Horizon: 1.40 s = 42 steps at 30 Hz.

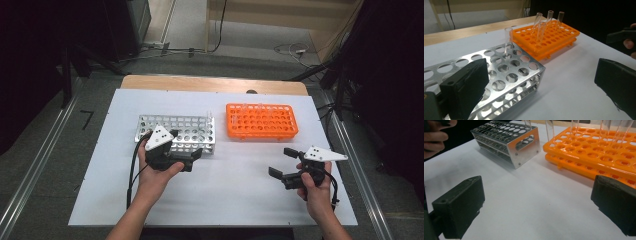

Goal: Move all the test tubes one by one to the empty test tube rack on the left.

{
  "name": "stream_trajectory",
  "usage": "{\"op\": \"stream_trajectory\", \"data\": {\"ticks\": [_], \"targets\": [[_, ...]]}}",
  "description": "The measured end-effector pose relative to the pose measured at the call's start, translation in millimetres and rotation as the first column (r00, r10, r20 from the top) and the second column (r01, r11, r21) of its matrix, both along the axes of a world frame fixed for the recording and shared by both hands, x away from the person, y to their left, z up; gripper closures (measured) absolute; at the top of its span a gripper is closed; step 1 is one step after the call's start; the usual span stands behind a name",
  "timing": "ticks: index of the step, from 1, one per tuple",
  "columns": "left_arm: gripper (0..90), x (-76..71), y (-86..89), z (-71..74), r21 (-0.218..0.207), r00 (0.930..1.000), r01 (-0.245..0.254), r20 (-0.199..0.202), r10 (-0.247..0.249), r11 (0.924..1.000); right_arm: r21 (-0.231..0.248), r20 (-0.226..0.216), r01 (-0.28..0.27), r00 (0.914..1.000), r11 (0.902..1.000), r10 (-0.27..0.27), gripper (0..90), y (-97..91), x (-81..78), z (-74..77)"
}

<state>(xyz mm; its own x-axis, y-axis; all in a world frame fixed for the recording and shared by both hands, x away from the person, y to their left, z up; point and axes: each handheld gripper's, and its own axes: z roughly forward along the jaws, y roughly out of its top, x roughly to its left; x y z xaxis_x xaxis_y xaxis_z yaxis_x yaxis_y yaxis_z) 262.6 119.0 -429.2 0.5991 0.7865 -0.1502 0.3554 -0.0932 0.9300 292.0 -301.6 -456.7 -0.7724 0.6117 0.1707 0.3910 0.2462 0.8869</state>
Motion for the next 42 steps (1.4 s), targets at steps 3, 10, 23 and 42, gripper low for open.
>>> {"op": "stream_trajectory", "data": {"ticks": [3,10,23,42], "targets": [[0.0,-8.3,1.7,-4.3,0.002,1.0000,0.002,0.007,-0.002,1.0000,0.014,-0.002,0.009,1.0000,0.9999,-0.009,0.0,0.9,4.9,4.1],[0.0,-19.3,10.2,-12.1,-0.035,0.9999,0.003,-0.010,-0.003,0.9994,-0.002,0.013,0.036,0.9993,0.9994,-0.036,0.0,3.9,20.8,12.6],[0.0,-27.2,29.1,-18.0,-0.043,0.9998,-0.017,-0.009,0.017,0.9989,-0.019,-0.023,0.118,0.9927,0.9929,-0.118,1.2,13.6,67.3,10.6],[0.0,-24.5,32.7,-20.4,-0.053,0.9993,-0.028,-0.027,0.027,0.9982,-0.091,-0.069,0.305,0.9476,0.9479,-0.312,48.8,26.0,137.2,-0.6]]}}
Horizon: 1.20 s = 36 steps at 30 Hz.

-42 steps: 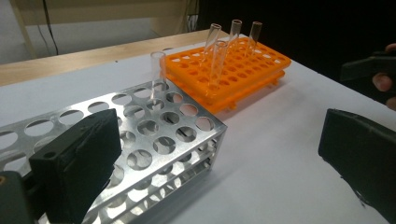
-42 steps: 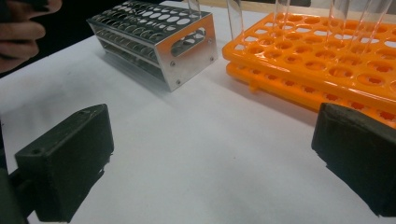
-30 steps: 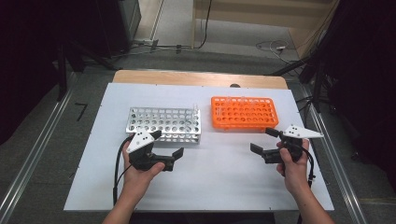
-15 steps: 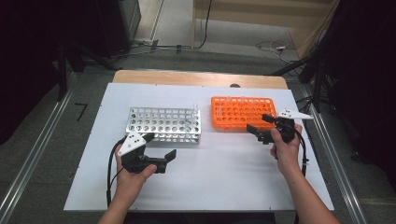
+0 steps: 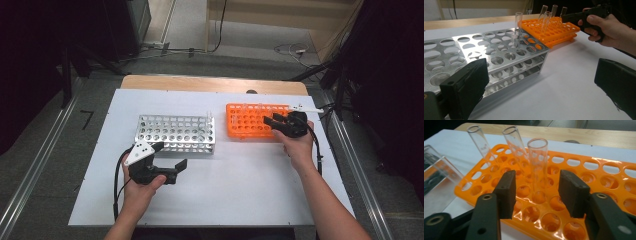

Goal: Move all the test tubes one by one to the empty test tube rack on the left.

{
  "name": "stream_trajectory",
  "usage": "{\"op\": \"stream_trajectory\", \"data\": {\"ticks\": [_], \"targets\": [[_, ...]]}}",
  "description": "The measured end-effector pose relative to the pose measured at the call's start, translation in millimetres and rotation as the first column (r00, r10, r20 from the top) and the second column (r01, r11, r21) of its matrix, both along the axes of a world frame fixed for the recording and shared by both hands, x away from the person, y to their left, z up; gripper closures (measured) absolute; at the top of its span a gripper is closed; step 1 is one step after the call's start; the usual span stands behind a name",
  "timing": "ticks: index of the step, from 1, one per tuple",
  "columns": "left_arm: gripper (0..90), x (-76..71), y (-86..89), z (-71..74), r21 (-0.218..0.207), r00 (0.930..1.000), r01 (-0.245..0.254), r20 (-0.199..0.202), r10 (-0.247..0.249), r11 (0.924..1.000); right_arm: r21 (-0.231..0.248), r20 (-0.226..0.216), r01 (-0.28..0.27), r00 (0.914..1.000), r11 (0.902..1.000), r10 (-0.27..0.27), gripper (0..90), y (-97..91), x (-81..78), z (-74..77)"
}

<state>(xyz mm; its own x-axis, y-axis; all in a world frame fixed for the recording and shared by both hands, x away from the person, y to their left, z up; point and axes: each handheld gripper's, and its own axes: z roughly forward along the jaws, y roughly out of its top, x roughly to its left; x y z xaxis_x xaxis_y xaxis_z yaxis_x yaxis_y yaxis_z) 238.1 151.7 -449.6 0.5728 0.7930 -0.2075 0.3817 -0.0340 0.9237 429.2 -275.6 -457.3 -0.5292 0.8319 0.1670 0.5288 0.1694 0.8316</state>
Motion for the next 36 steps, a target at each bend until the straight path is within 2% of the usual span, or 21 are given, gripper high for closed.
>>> {"op": "stream_trajectory", "data": {"ticks": [3,5,8,10,13,14,19,21,24,27,28,36], "targets": [[0.0,0.9,0.7,-0.1,-0.007,1.0000,-0.002,0.000,0.002,1.0000,-0.009,-0.010,-0.001,0.9999,1.0000,0.001,52.5,4.2,4.4,-4.3],[0.0,1.4,1.2,-0.4,-0.007,1.0000,-0.004,-0.001,0.004,1.0000,-0.033,-0.005,0.006,1.0000,0.9994,-0.006,55.1,9.3,7.1,-8.9],[0.0,1.1,1.6,-0.2,-0.008,1.0000,-0.004,-0.001,0.004,1.0000,-0.042,-0.001,0.018,0.9998,0.9989,-0.018,58.2,11.4,8.9,-12.1],[0.0,0.9,1.9,0.2,-0.010,1.0000,-0.007,0.000,0.007,0.9999,-0.034,0.009,0.033,0.9994,0.9989,-0.033,61.9,13.2,9.7,-13.6],[0.0,1.2,1.8,-0.3,-0.009,1.0000,-0.006,-0.002,0.006,0.9999,-0.048,0.027,0.034,0.9991,0.9982,-0.033,65.0,15.3,9.6,-14.7],[0.0,1.6,1.5,-0.9,-0.010,1.0000,-0.008,-0.006,0.008,0.9999,-0.072,0.044,0.042,0.9982,0.9965,-0.039,73.0,17.6,8.6,-15.8],[0.0,1.2,1.9,-0.5,-0.009,1.0000,-0.003,-0.006,0.003,1.0000,-0.089,0.070,0.050,0.9966,0.9948,-0.044,73.7,20.3,7.4,-16.6],[0.0,1.3,2.2,-0.3,-0.013,1.0000,-0.004,-0.006,0.004,0.9999,-0.076,0.078,0.060,0.9955,0.9953,-0.054,73.8,19.8,6.8,-15.2],[0.0,1.4,2.3,-0.5,-0.014,1.0000,-0.006,-0.006,0.006,0.9999,-0.023,0.093,0.052,0.9945,0.9984,-0.050,73.7,15.2,4.3,-8.3],[0.0,1.4,2.1,-0.5,-0.013,1.0000,-0.005,-0.005,0.005,0.9999,-0.023,0.117,0.059,0.9915,0.9980,-0.056,73.8,13.5,0.3,-2.5],[0.0,1.6,1.9,-0.5,-0.009,1.0000,-0.003,-0.005,0.003,1.0000,-0.010,0.135,0.052,0.9896,0.9986,-0.051,73.8,11.6,-4.5,3.5],[0.0,2.7,-0.4,-1.6,-0.001,0.9999,-0.001,-0.016,0.001,1.0000,0.016,0.154,0.007,0.9881,0.9999,-0.009,73.8,10.0,-23.3,17.5]]}}
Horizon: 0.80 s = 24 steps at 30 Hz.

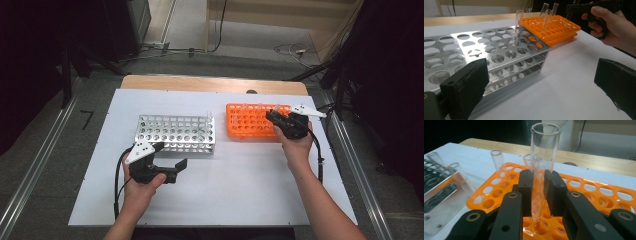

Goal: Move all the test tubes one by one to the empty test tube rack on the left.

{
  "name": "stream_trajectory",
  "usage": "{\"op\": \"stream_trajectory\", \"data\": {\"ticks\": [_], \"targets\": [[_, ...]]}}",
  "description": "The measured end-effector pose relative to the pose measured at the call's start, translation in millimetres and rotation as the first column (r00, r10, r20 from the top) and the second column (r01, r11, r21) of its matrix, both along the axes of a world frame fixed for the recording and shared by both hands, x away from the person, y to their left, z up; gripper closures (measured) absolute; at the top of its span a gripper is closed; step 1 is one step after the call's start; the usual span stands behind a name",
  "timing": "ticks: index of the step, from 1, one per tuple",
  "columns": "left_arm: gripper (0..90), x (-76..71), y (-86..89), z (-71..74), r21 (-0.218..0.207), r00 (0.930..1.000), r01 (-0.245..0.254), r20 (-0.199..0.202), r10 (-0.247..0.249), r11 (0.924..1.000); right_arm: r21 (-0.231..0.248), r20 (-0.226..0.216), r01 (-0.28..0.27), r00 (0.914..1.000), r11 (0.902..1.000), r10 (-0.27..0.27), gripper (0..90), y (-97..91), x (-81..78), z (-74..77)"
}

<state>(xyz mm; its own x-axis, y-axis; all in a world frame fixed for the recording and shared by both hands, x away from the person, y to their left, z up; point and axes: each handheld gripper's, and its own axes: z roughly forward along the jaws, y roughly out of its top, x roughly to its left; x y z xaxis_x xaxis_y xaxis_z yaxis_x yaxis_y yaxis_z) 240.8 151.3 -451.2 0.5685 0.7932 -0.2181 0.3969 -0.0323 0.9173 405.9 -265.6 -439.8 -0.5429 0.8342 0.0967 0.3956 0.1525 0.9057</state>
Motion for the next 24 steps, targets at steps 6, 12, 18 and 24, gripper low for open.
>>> {"op": "stream_trajectory", "data": {"ticks": [6,12,18,24], "targets": [[0.0,-0.5,-2.0,0.6,0.006,1.0000,0.004,0.000,-0.004,1.0000,0.005,-0.040,-0.041,0.9984,0.9991,0.041,73.8,1.8,-18.0,4.2],[0.0,-0.5,-3.9,0.3,0.007,1.0000,0.009,-0.002,-0.009,0.9999,0.021,-0.043,-0.090,0.9949,0.9957,0.091,73.8,3.9,-40.8,5.1],[0.0,-1.3,-8.1,1.5,0.015,0.9998,0.018,0.002,-0.018,0.9997,-0.011,-0.037,-0.128,0.9911,0.9917,0.128,73.8,9.6,-69.9,3.1],[0.0,-3.2,-13.7,3.9,0.019,0.9994,0.033,0.009,-0.033,0.9993,-0.012,-0.056,-0.168,0.9843,0.9857,0.167,73.8,13.6,-96.8,-3.0]]}}
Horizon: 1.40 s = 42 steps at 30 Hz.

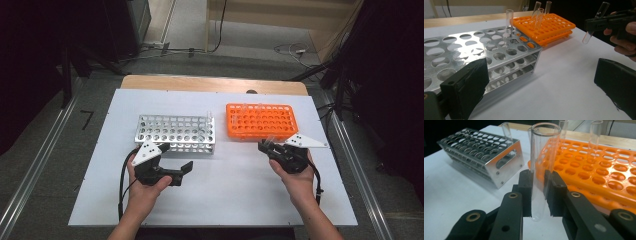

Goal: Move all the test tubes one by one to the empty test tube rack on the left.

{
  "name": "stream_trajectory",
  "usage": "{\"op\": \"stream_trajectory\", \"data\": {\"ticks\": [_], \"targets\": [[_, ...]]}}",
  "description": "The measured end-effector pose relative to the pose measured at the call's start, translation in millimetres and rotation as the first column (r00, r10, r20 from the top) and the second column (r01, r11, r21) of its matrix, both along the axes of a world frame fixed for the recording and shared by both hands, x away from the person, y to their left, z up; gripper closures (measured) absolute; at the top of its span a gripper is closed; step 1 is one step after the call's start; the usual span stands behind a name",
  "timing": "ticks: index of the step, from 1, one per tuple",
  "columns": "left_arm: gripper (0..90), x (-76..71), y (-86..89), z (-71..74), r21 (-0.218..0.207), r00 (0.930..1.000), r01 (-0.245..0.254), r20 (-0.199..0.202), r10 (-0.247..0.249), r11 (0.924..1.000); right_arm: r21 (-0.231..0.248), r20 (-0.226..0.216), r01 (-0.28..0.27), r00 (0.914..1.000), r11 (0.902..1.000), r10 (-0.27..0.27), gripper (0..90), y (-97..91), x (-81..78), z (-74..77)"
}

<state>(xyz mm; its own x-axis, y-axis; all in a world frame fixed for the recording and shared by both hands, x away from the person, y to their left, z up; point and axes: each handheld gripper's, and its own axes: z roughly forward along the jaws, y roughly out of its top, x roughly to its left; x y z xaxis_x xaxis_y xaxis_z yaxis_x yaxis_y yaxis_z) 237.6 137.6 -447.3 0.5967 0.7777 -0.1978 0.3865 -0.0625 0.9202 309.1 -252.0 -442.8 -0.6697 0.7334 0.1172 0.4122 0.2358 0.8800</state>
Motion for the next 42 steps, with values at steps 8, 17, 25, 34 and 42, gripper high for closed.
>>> {"op": "stream_trajectory", "data": {"ticks": [8,17,25,34,42], "targets": [[1.9,-3.2,-7.2,4.3,0.002,0.9994,0.031,0.013,-0.031,0.9995,0.005,0.003,-0.063,0.9980,0.9980,0.063,73.8,8.5,-19.7,-0.8],[5.6,-8.7,-19.6,10.7,-0.014,0.9950,0.099,0.015,-0.099,0.9950,-0.049,0.016,-0.190,0.9815,0.9806,0.191,73.8,43.4,-38.2,-6.8],[10.4,-10.3,-33.7,12.5,-0.011,0.9885,0.151,0.006,-0.151,0.9884,-0.097,0.026,-0.268,0.9620,0.9585,0.272,73.8,71.9,-51.2,-12.7],[21.9,-11.5,-52.0,12.8,0.014,0.9840,0.177,-0.020,-0.177,0.9840,-0.119,0.030,-0.304,0.9504,0.9452,0.310,73.8,88.0,-56.9,-16.0],[38.0,-14.6,-64.6,13.4,0.006,0.9699,0.243,-0.012,-0.243,0.9699,-0.143,0.036,-0.335,0.9386,0.9314,0.343,73.8,100.8,-62.9,-17.3]]}}
